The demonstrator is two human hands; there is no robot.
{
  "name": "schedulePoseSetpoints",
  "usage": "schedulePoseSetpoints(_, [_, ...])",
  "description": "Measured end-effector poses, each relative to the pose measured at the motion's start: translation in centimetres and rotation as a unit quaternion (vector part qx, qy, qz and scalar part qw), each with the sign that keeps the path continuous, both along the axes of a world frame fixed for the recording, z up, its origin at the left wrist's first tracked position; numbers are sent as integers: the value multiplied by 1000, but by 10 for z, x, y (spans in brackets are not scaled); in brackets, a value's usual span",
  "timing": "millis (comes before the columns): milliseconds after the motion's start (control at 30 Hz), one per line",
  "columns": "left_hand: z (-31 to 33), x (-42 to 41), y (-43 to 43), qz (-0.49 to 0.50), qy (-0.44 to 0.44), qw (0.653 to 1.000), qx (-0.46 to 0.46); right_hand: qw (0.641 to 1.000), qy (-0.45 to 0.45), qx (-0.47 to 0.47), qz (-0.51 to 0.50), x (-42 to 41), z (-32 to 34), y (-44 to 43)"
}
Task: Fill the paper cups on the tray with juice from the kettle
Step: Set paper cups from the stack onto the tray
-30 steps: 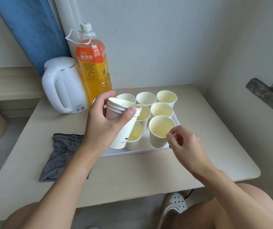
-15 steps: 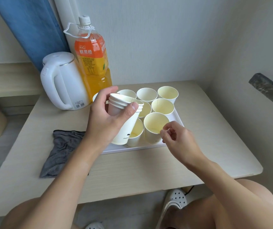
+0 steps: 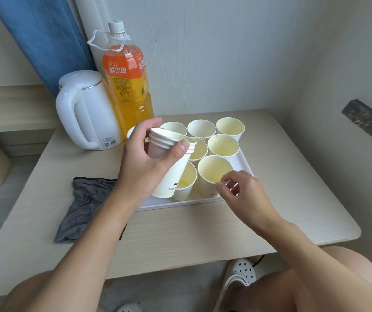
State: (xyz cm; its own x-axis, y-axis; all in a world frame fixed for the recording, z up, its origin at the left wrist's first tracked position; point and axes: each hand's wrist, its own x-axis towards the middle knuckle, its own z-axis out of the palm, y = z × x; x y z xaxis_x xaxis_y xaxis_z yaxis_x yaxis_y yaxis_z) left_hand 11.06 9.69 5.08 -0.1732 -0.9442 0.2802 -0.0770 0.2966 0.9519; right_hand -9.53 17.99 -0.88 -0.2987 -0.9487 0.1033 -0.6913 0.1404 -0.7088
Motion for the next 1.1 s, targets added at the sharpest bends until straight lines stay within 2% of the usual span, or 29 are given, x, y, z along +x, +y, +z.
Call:
schedulePoseSetpoints(500, [-2,-5,1,-12,-1,1000,3,1000,9,18,-1,-1,-3,-1])
schedulePoseSetpoints(967, [0,-5,1,-14,12,1000,10,999,-24,35,11,-1,1,2])
schedulePoseSetpoints(1100, [1,-4,1,-13,22,1000,14,999,5,40,30,-1,5,5])
